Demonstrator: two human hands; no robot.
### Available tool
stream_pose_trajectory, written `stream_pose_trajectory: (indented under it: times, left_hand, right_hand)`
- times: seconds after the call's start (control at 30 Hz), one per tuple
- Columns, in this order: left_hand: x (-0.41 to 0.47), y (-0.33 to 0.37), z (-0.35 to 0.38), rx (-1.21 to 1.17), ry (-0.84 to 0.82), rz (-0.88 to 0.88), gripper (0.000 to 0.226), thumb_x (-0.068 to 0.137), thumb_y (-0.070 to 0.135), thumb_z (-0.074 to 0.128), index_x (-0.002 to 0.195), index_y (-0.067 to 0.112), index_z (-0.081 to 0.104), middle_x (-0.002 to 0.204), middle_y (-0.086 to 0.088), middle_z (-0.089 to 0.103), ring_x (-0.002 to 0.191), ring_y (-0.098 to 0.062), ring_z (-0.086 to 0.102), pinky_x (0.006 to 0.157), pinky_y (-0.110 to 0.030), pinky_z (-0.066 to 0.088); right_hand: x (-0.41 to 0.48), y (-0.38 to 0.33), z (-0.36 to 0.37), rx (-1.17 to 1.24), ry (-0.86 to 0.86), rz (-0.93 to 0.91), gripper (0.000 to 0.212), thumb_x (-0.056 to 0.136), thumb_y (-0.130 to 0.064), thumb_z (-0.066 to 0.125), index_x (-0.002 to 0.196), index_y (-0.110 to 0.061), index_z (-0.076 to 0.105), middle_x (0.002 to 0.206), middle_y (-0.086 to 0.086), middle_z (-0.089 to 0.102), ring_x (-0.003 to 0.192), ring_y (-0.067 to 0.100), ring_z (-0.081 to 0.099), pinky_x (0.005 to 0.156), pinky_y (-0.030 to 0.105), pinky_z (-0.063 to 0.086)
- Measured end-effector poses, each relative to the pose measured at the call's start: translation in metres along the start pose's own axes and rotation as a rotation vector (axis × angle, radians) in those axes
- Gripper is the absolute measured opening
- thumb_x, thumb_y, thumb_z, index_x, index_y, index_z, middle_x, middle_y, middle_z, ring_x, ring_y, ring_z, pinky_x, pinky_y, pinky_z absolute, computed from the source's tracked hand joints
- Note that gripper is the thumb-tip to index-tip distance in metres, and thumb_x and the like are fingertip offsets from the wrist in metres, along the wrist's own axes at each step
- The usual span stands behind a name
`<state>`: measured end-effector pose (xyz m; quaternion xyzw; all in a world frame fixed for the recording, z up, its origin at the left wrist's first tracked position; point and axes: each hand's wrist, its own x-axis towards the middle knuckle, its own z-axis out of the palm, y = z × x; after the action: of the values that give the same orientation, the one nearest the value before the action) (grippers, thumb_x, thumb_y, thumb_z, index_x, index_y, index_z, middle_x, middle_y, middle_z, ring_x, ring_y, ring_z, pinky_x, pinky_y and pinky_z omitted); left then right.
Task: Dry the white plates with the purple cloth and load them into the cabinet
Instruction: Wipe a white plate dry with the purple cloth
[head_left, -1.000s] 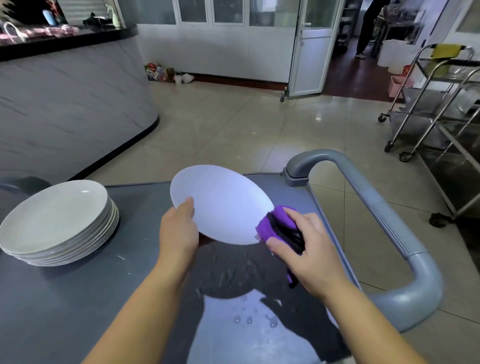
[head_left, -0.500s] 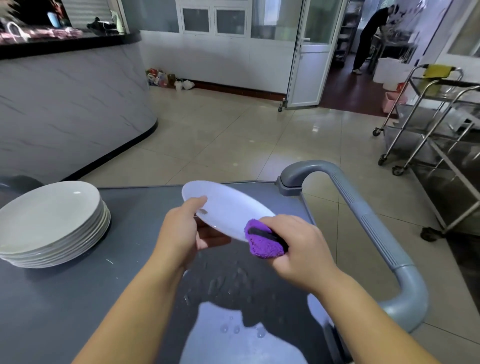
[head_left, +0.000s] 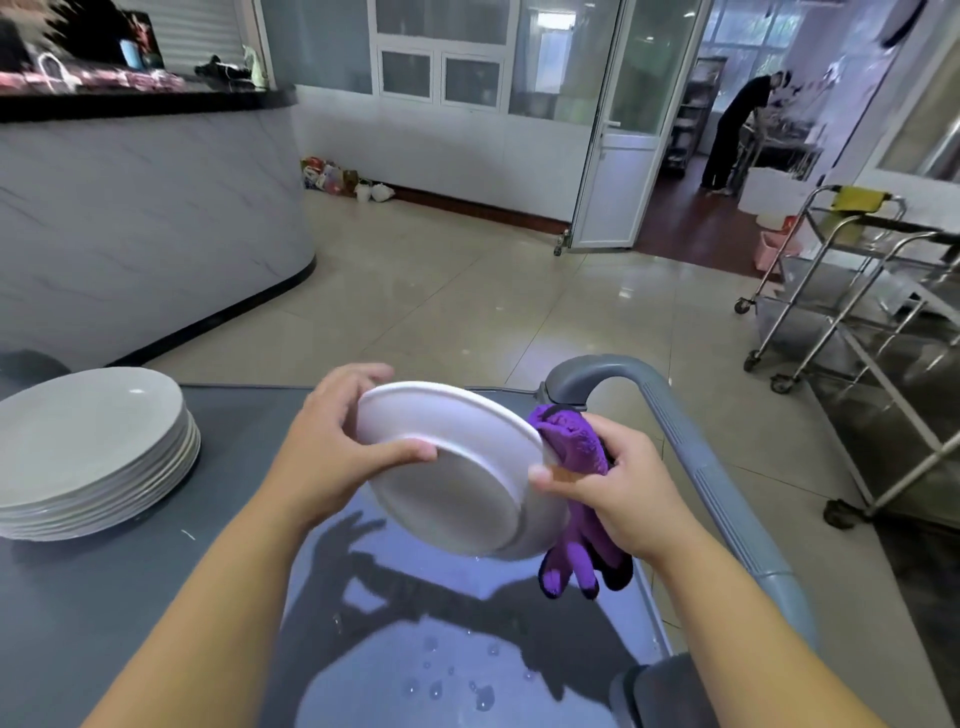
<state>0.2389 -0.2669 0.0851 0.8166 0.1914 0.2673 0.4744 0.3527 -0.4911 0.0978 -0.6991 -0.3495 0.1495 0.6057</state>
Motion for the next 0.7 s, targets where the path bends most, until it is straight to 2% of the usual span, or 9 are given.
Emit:
stream_pose_trajectory:
  times: [0.07, 0.13, 0.2, 0.27, 0.33, 0.43, 0.53, 0.63, 0.7]
  left_hand:
    - [-0.003, 0.001, -0.002, -0.003, -0.013, 0.004, 0.063, 0.033, 0.061, 0.081, 0.068, 0.021, 0.046, 0.063, 0.014, 0.056, 0.059, -0.008, 0.046, 0.053, -0.025, 0.034]
    - [-0.008, 0.002, 0.000, 0.031, -0.004, 0.029, 0.068, 0.031, 0.060, 0.083, 0.066, 0.017, 0.043, 0.056, 0.009, 0.053, 0.052, -0.006, 0.042, 0.049, -0.023, 0.031]
    - [-0.013, 0.002, 0.004, 0.081, 0.016, 0.049, 0.070, 0.031, 0.061, 0.082, 0.062, 0.015, 0.040, 0.055, 0.009, 0.050, 0.051, -0.005, 0.040, 0.047, -0.020, 0.030]
    - [-0.016, 0.001, 0.006, 0.102, 0.049, 0.027, 0.070, 0.030, 0.063, 0.080, 0.061, 0.015, 0.040, 0.055, 0.008, 0.048, 0.051, -0.005, 0.039, 0.046, -0.018, 0.029]
    - [-0.017, 0.000, 0.006, 0.081, 0.078, -0.015, 0.072, 0.030, 0.064, 0.079, 0.062, 0.012, 0.041, 0.057, -0.001, 0.050, 0.051, -0.007, 0.040, 0.047, -0.021, 0.031]
    - [-0.018, 0.000, 0.004, 0.060, 0.106, -0.043, 0.077, 0.030, 0.065, 0.079, 0.065, 0.007, 0.043, 0.062, -0.009, 0.052, 0.052, -0.010, 0.041, 0.050, -0.027, 0.033]
    - [-0.021, 0.002, 0.003, 0.054, 0.100, -0.067, 0.073, 0.029, 0.065, 0.079, 0.062, 0.011, 0.041, 0.058, 0.003, 0.047, 0.052, -0.008, 0.040, 0.048, -0.022, 0.031]
    - [-0.025, 0.001, 0.005, 0.075, 0.077, -0.095, 0.070, 0.029, 0.063, 0.080, 0.061, 0.015, 0.039, 0.056, 0.007, 0.046, 0.050, -0.005, 0.038, 0.045, -0.018, 0.031]
    - [-0.027, -0.001, 0.007, 0.082, 0.074, -0.126, 0.071, 0.029, 0.064, 0.079, 0.061, 0.016, 0.038, 0.056, 0.008, 0.045, 0.050, -0.005, 0.037, 0.045, -0.018, 0.029]
  right_hand:
    - [0.001, 0.002, -0.003, 0.034, 0.037, 0.035, 0.012, 0.071, -0.020, 0.074, 0.082, -0.021, 0.068, 0.064, -0.014, 0.063, 0.061, 0.003, 0.056, 0.061, 0.015, 0.045]
    - [0.004, 0.000, -0.006, 0.177, 0.106, 0.115, 0.007, 0.084, -0.021, 0.069, 0.084, -0.015, 0.066, 0.063, -0.009, 0.065, 0.060, 0.006, 0.059, 0.060, 0.018, 0.049]
    - [0.009, -0.003, -0.009, 0.231, 0.144, 0.149, 0.016, 0.090, -0.027, 0.058, 0.087, -0.014, 0.066, 0.072, -0.006, 0.070, 0.068, 0.008, 0.063, 0.066, 0.020, 0.051]
    - [0.014, -0.001, -0.014, 0.025, 0.149, 0.105, 0.015, 0.094, -0.035, 0.057, 0.097, -0.025, 0.067, 0.098, -0.010, 0.070, 0.089, 0.004, 0.063, 0.084, 0.023, 0.048]
    - [0.018, 0.001, -0.022, -0.376, 0.101, 0.065, 0.031, 0.096, -0.044, 0.048, 0.126, -0.037, 0.058, 0.128, -0.016, 0.057, 0.116, 0.000, 0.053, 0.101, 0.029, 0.040]
    - [0.024, -0.006, -0.028, -0.860, 0.033, 0.074, 0.049, 0.097, -0.052, 0.037, 0.145, -0.048, 0.029, 0.139, -0.015, 0.047, 0.127, 0.013, 0.045, 0.097, 0.038, 0.041]
    - [0.030, -0.011, -0.030, -1.100, 0.040, 0.109, 0.039, 0.097, -0.056, 0.031, 0.133, -0.046, 0.041, 0.123, -0.009, 0.056, 0.116, 0.021, 0.050, 0.080, 0.036, 0.043]
    - [0.037, -0.015, -0.026, -1.016, 0.141, 0.077, 0.034, 0.091, -0.061, 0.041, 0.094, -0.029, 0.053, 0.084, -0.008, 0.059, 0.087, 0.021, 0.052, 0.064, 0.035, 0.040]
    - [0.042, -0.018, -0.022, -0.921, 0.220, 0.063, 0.040, 0.083, -0.063, 0.055, 0.081, -0.022, 0.052, 0.073, -0.006, 0.058, 0.076, 0.020, 0.052, 0.062, 0.034, 0.041]
